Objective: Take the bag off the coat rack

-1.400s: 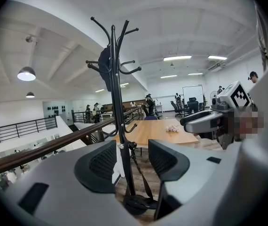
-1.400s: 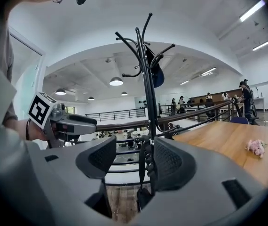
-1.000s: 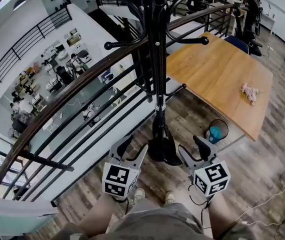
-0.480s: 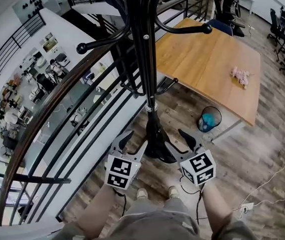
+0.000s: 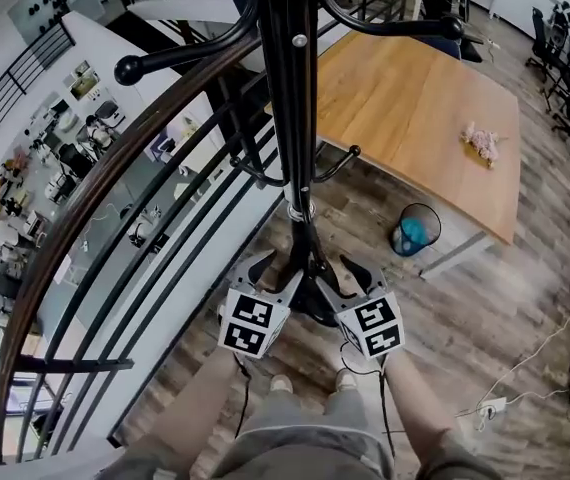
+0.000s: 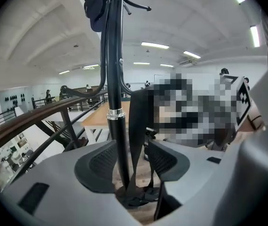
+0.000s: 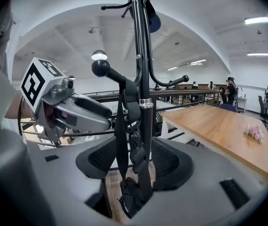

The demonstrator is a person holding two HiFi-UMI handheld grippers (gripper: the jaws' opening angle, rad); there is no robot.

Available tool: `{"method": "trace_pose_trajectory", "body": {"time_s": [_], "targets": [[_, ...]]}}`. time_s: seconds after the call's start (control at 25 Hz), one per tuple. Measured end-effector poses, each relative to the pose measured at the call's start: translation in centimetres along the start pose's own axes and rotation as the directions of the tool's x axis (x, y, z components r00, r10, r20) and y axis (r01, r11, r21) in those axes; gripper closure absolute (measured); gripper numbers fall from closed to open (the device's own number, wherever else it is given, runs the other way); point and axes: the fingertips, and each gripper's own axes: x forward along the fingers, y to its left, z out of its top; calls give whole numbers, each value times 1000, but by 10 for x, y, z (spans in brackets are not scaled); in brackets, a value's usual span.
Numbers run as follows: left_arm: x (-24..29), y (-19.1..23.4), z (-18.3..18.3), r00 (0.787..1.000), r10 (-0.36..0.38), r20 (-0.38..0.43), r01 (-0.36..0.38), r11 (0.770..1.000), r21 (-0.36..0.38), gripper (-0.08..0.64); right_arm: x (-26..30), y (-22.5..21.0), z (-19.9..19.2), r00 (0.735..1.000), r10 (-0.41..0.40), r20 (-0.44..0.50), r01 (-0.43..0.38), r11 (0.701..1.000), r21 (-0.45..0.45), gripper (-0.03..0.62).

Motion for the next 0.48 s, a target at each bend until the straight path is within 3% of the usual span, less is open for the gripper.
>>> {"method": "trace_pose_trajectory", "body": {"time_s": [0.28, 0.36, 0.48], "targets": [[30, 1, -13, 1000, -18, -11, 18, 1000, 0, 338, 41, 2, -26, 999, -30, -34, 29, 999, -23, 345], [33, 2, -14, 1000, -20, -1, 20, 1000, -8, 368, 49, 0, -25, 999, -37, -20, 36, 999, -27, 352], [37, 1, -15, 1000, -19, 14, 19, 1000, -20, 405, 56, -2, -23, 999, -40, -5, 40, 999, -26, 417]]}}
